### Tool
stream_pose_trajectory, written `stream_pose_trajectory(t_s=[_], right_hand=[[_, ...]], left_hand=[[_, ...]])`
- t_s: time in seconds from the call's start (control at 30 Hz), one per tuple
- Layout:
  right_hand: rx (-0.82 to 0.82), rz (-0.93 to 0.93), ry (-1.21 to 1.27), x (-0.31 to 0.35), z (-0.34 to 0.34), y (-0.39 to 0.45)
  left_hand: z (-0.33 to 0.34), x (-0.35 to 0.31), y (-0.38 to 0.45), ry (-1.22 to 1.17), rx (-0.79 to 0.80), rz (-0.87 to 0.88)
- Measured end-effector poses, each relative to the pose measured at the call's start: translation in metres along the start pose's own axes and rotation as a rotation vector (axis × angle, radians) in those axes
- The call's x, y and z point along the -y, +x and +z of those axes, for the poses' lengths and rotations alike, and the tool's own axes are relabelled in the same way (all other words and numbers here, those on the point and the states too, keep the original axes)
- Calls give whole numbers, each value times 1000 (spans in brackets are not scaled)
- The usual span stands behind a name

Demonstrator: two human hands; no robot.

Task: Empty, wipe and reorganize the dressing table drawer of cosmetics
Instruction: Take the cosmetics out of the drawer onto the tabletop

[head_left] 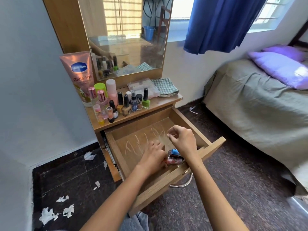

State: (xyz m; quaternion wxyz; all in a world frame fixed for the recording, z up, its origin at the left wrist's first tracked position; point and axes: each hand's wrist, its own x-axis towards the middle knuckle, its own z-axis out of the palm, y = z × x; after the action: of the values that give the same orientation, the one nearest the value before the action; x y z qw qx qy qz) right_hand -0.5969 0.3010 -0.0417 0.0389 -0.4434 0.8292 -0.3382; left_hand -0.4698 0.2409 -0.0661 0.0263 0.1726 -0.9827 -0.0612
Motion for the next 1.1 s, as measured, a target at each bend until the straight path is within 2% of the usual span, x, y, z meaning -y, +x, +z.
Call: stream_pose_trajectory(t_s=[0.13, 0.27, 0.37, 0.47, 0.7, 0.77, 0.93, 1.1], right_hand=[[-107, 19, 111, -1, 0, 3], [-219, -5, 214, 3, -3, 5], [-143, -69, 274, 12, -5, 1], [-28, -74, 425, 26, 2, -6], [51, 19, 718, 47, 30, -11], [60, 30, 723, 50, 32, -7], [-57, -15, 642, 63, 26, 19], [-104, -93, 639, 95, 35, 36]], left_hand=[[2, 10, -9, -141, -148, -143], [-5, 27, -25, -231, -417, -352], [-10, 31, -30, -278, -590, -462], [-13, 34, -31, -316, -679, -459], [-20, 38, -33, -329, -740, -399], [-19, 44, -35, -282, -718, -402], [-8, 56, -36, -46, -540, -417], [0, 59, -37, -13, -542, -516]])
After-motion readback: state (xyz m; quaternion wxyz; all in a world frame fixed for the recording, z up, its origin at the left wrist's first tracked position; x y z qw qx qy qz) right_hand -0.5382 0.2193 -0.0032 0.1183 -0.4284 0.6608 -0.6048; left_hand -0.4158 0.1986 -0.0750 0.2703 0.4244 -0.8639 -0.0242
